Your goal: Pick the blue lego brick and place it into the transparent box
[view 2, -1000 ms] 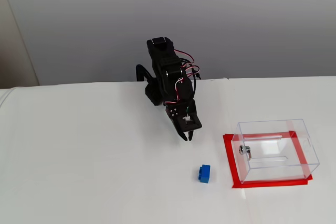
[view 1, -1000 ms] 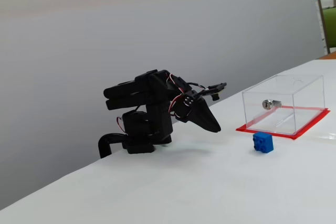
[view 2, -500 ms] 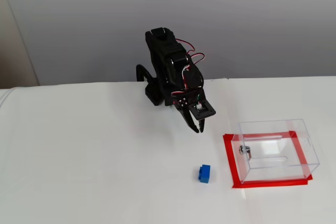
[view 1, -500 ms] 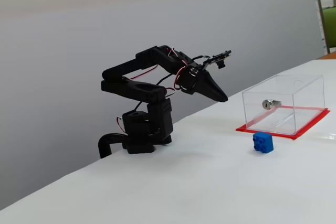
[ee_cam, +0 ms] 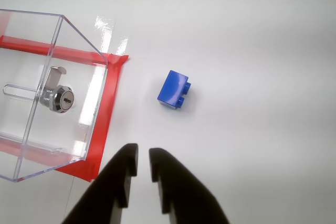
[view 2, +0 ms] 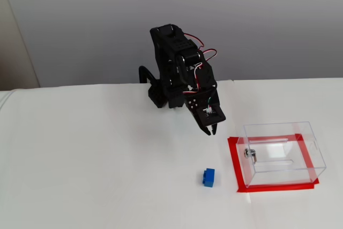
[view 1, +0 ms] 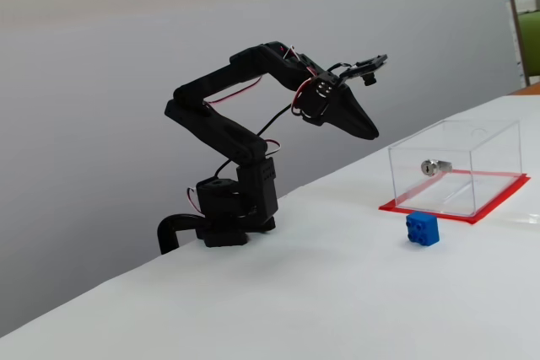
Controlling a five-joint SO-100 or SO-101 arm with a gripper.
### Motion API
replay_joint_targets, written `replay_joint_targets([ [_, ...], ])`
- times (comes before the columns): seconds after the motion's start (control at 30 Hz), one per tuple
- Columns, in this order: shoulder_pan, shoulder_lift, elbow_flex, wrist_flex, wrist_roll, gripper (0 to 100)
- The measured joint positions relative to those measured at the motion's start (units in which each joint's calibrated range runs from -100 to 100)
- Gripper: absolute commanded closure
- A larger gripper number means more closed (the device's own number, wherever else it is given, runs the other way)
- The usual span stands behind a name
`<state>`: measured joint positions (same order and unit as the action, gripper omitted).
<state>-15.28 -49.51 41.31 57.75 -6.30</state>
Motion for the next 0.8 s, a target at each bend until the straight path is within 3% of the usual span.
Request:
replay_joint_targets([
  [0.5, 0.0, 16.24, -13.33, 0.43, -7.08, 97],
  [0.8, 2.78, 28.33, -25.15, 9.08, -11.04, 97],
])
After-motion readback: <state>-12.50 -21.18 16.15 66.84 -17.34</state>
